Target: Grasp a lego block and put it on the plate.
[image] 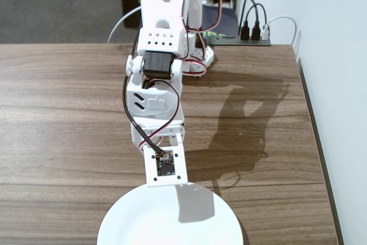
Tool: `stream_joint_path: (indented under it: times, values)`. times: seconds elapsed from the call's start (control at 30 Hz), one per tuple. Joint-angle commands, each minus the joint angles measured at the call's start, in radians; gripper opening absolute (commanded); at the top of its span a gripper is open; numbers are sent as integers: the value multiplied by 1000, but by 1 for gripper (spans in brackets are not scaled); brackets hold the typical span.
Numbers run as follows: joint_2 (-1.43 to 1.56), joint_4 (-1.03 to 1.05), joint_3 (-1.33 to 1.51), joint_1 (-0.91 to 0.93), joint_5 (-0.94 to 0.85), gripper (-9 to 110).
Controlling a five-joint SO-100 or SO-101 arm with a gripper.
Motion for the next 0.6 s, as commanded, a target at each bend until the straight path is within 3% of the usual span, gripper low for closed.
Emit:
stream_joint_path:
  times: [0.0,0.33,0.57]
  values:
    - [-2,-15,-3,3,3,7]
    - [-9,-28,-3,-3,18,4]
    - [64,-11,-3,-58,124,4]
